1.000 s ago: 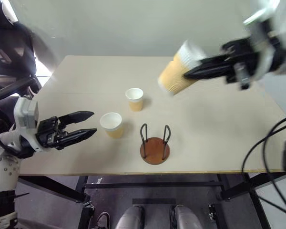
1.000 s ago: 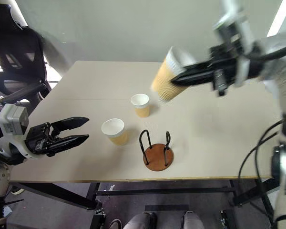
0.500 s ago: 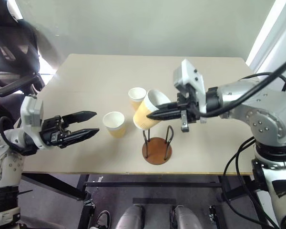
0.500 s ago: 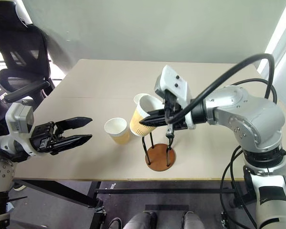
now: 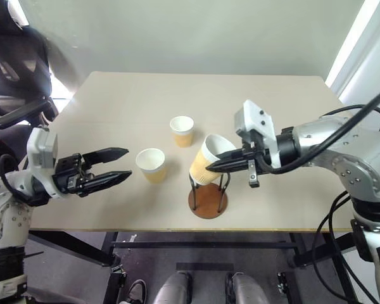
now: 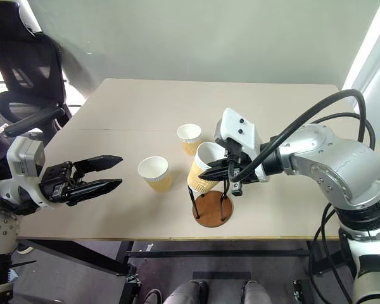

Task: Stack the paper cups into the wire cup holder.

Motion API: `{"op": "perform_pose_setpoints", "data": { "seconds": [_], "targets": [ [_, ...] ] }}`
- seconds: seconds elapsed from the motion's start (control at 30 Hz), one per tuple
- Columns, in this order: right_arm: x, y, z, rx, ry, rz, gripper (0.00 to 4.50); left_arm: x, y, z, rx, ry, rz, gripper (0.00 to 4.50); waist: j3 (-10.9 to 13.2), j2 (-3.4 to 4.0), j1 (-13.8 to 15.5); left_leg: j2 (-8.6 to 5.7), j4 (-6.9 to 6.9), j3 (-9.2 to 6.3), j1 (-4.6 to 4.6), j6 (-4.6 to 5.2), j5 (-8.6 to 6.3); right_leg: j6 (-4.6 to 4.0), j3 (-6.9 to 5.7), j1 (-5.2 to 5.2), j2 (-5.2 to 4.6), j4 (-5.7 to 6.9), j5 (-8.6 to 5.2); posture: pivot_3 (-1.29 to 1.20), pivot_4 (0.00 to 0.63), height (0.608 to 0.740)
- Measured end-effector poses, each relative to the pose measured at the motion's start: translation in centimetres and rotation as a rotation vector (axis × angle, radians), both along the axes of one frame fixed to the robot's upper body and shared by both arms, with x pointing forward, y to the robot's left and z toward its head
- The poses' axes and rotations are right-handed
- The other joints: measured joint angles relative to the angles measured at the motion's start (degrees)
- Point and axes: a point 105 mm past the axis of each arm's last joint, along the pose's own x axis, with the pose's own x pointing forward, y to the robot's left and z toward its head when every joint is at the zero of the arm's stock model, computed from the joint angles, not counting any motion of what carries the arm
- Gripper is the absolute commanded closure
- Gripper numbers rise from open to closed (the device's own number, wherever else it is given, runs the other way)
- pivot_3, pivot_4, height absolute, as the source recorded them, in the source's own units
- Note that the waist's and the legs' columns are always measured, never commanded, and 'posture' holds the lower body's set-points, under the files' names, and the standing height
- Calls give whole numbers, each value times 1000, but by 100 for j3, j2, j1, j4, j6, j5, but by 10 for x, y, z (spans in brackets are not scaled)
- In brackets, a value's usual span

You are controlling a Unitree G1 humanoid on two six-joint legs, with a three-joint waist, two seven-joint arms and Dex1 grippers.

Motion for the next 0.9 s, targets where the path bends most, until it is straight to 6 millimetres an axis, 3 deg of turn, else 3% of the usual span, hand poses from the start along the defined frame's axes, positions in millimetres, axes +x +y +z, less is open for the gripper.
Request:
{"op": "perform_pose_setpoints", "data": {
  "seconds": [0.43, 0.83, 0.9],
  "targets": [
    [1, -7, -25, -76, 9, -1, 4409, 1, -1, 1, 3, -6, -3, 1127, 0, -7, 1, 0, 0, 0, -2, 0, -1, 0, 0, 0, 0, -1, 0, 0, 150, 740],
    [4, -4, -29, -102, -38, 12, 4409, 2, -1, 1, 18, -8, 3, 1127, 5, -15, 1, 0, 0, -1, -2, 1, -2, 0, 0, 0, -1, -2, 0, 0, 150, 740],
    [5, -4, -29, -105, -56, 13, 4020, 2, -1, 1, 19, -9, 3, 1127, 5, -16, 1, 0, 0, -1, -3, 1, -2, 0, 0, 0, -1, -2, 0, 0, 150, 740]
  ]
}}
